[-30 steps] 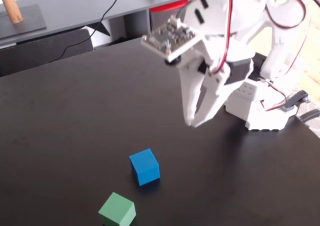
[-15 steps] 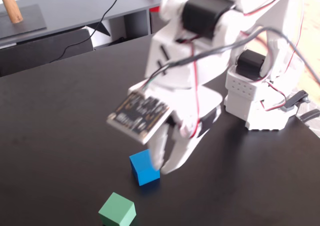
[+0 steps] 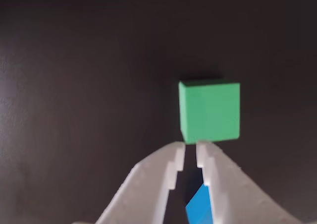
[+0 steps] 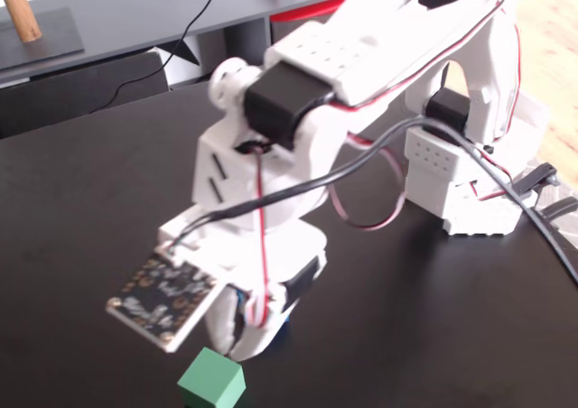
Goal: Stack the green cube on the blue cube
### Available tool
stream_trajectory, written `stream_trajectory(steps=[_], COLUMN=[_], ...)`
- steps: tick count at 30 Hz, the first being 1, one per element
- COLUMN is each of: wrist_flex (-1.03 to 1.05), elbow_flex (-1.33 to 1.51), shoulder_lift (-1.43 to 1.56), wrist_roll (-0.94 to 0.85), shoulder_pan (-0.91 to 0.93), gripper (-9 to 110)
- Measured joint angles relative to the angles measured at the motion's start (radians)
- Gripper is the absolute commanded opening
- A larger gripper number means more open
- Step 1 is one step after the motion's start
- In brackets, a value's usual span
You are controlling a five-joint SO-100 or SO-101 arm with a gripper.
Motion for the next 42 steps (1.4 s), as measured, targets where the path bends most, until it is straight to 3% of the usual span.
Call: stream_trajectory(steps=[4,11,42], wrist_flex=[-0.064,-0.049,-0.443], elbow_flex=[-0.011,-0.011,0.213], shoulder_lift=[-0.035,-0.049,-0.141], wrist_roll=[0.035,0.011,-0.061], shoulder_pan=[0.034,0.081,0.160], gripper=[38,48,48])
